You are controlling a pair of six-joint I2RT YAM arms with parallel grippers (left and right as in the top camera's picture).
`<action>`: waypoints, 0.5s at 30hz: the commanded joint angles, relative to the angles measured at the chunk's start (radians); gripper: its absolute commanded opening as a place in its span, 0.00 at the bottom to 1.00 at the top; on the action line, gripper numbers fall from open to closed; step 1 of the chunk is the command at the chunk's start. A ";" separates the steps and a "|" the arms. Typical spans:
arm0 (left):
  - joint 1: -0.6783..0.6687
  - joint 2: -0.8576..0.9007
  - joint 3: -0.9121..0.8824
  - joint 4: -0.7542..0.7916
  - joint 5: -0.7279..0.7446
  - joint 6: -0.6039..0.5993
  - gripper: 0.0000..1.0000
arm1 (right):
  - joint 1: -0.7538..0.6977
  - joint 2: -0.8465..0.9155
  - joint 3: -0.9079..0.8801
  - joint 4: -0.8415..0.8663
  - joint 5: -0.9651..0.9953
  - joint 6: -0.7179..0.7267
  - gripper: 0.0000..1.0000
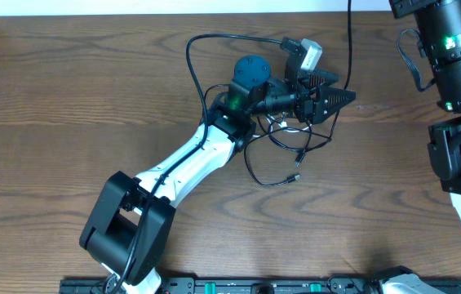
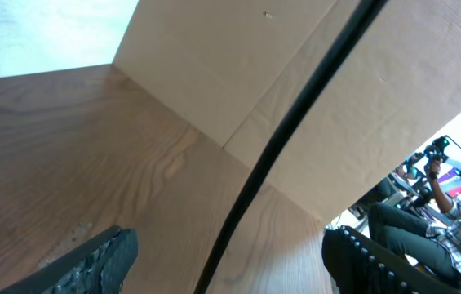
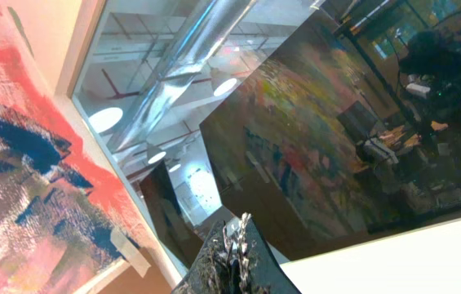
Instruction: Untangle cables
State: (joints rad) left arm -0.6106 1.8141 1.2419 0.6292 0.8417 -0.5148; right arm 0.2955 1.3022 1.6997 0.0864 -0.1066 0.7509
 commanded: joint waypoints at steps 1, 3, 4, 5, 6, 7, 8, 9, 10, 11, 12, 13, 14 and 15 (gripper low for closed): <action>-0.006 -0.009 0.008 0.003 -0.014 0.028 0.78 | -0.007 -0.003 0.006 0.003 -0.009 0.019 0.01; -0.016 -0.009 0.008 0.003 -0.011 0.028 0.73 | -0.007 -0.003 0.006 0.003 -0.009 0.019 0.01; -0.022 -0.009 0.008 0.004 -0.005 0.028 0.71 | -0.007 -0.003 0.006 0.003 -0.009 0.019 0.01; -0.026 -0.009 0.008 0.004 0.000 0.029 0.71 | -0.007 -0.003 0.006 0.003 -0.009 0.019 0.01; -0.031 -0.009 0.008 0.004 0.000 0.029 0.70 | -0.007 -0.003 0.006 0.003 -0.009 0.019 0.01; -0.033 -0.009 0.008 0.003 0.000 0.029 0.70 | -0.007 -0.003 0.006 0.003 -0.009 0.019 0.01; -0.035 -0.009 0.008 0.003 0.000 0.029 0.68 | -0.007 -0.003 0.006 0.003 -0.009 0.019 0.01; -0.035 -0.009 0.008 0.003 0.000 0.029 0.65 | -0.007 -0.003 0.006 0.002 -0.009 0.019 0.01; -0.034 -0.009 0.008 0.003 0.000 0.029 0.62 | -0.007 -0.003 0.006 0.002 -0.009 0.019 0.01; -0.034 -0.009 0.008 0.003 0.000 0.029 0.58 | -0.007 -0.003 0.006 0.002 -0.009 0.019 0.01; -0.034 -0.009 0.008 0.003 0.000 0.029 0.54 | -0.007 -0.003 0.006 0.002 -0.008 0.019 0.01; -0.034 -0.009 0.008 0.003 0.000 0.029 0.48 | -0.007 -0.003 0.006 0.002 -0.009 0.019 0.01; -0.034 -0.009 0.008 0.003 0.000 0.028 0.45 | -0.007 -0.003 0.006 0.000 -0.008 0.019 0.01; -0.034 -0.009 0.008 0.003 0.000 0.028 0.41 | -0.007 -0.003 0.006 -0.001 -0.008 0.019 0.01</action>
State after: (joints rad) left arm -0.6479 1.8141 1.2419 0.6285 0.8352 -0.4950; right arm 0.2955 1.3022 1.6997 0.0860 -0.1089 0.7586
